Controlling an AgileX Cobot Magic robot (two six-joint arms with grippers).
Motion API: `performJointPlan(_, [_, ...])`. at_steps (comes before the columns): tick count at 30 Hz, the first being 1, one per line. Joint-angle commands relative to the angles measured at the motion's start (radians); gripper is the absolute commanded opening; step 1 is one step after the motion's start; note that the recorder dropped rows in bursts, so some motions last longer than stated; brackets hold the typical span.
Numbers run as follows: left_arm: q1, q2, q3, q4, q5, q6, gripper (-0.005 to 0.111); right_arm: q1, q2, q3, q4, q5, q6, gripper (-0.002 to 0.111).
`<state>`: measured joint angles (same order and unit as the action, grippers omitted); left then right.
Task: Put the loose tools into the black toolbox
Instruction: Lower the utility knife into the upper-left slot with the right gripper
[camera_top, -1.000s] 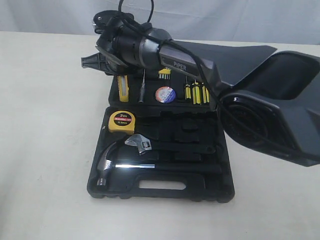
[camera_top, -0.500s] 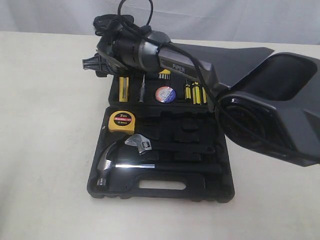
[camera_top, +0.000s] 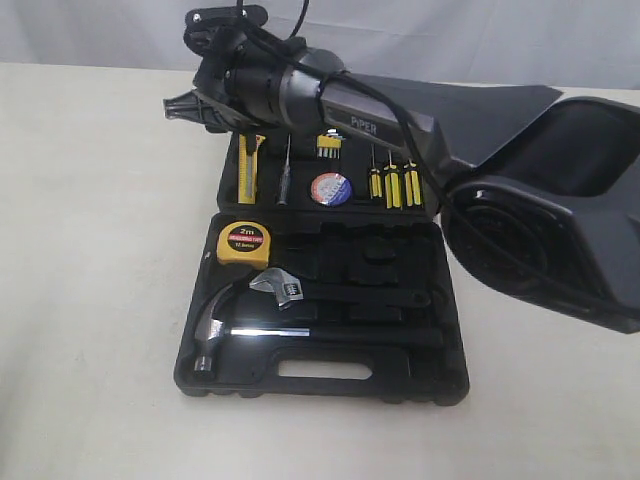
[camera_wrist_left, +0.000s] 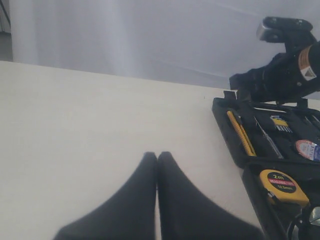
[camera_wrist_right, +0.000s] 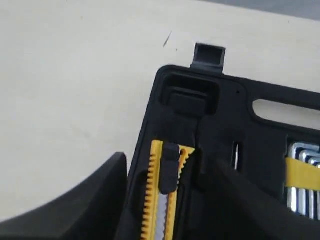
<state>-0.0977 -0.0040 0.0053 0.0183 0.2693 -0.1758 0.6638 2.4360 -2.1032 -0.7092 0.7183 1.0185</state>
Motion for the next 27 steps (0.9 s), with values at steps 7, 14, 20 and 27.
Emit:
performJointPlan(7, [-0.006, 0.004, -0.005, -0.004, 0.001, 0.000, 0.000, -0.022, -0.047, -0.153, 0.091, 0.126, 0.006, 0.060])
performJointPlan(14, [-0.006, 0.004, -0.005, -0.004, 0.001, 0.000, 0.000, -0.022, 0.028, -0.153, 0.121, 0.118, -0.026, 0.060])
performJointPlan(20, [-0.006, 0.004, -0.005, -0.004, 0.001, 0.000, 0.000, -0.022, 0.106, -0.153, 0.136, 0.075, -0.026, 0.060])
performJointPlan(27, [-0.006, 0.004, -0.005, -0.004, 0.001, 0.000, 0.000, -0.026, 0.152, -0.153, 0.145, 0.055, -0.021, 0.060])
